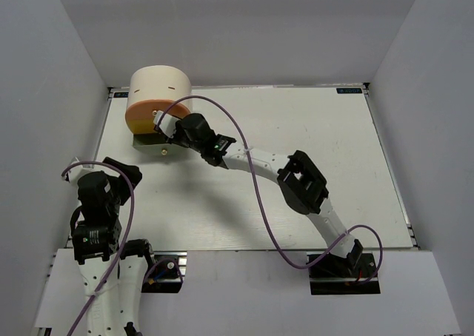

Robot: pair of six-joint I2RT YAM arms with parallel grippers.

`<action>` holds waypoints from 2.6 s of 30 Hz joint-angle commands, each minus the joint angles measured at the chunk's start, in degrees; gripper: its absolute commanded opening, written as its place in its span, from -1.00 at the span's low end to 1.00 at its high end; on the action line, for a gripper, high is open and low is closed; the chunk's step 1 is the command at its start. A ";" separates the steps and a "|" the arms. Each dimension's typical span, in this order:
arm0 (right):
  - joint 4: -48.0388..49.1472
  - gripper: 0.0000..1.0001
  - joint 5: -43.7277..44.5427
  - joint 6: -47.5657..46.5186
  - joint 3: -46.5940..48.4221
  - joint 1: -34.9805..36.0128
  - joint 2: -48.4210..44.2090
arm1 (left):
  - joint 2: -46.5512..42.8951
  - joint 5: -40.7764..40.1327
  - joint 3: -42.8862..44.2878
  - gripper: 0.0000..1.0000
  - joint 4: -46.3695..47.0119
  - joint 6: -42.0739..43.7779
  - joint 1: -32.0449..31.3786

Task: Sort the stationery into containers
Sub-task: Place the stapler in the drawer, then close the drawer in the storage box.

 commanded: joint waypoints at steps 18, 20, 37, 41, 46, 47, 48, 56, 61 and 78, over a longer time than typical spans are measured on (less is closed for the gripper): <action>7.01 0.03 1.79 3.56 3.64 0.32 6.24 | 0.58 1.24 0.88 0.99 -2.07 1.41 -0.14; 6.92 0.07 1.88 3.65 3.03 0.23 5.27 | 0.59 1.24 0.88 0.99 -2.07 1.41 -0.14; 0.34 0.22 -2.59 7.17 -5.66 0.14 -11.68 | 4.36 16.86 -8.51 0.99 8.28 2.55 -0.14; -4.58 -0.17 -3.21 8.48 -8.21 -0.56 -15.81 | 6.64 20.31 -12.91 0.99 13.65 2.55 -0.14; -11.78 -1.00 -3.74 10.85 -11.12 -3.71 -19.51 | 9.02 24.52 -21.16 0.74 24.27 0.54 -0.14; -13.28 -1.00 -3.48 11.38 -11.82 -4.68 -19.95 | 9.63 25.23 -24.05 0.62 28.38 -0.52 -0.14; -14.43 -1.00 -3.39 11.99 -13.05 -6.43 -21.52 | 10.77 26.28 -25.38 0.40 30.25 -2.70 -0.14; -13.83 -1.00 -3.74 12.70 -24.30 -12.60 -30.23 | 20.17 28.05 -35.76 0.17 53.45 -13.34 0.38; -13.65 -0.97 -4.35 13.23 -29.05 -15.59 -34.62 | 34.93 28.05 -37.00 0.22 74.19 -19.94 0.38; -11.28 -0.91 -4.89 13.32 -40.39 -23.14 -43.95 | 62.90 26.82 -21.45 0.08 91.09 -23.64 0.38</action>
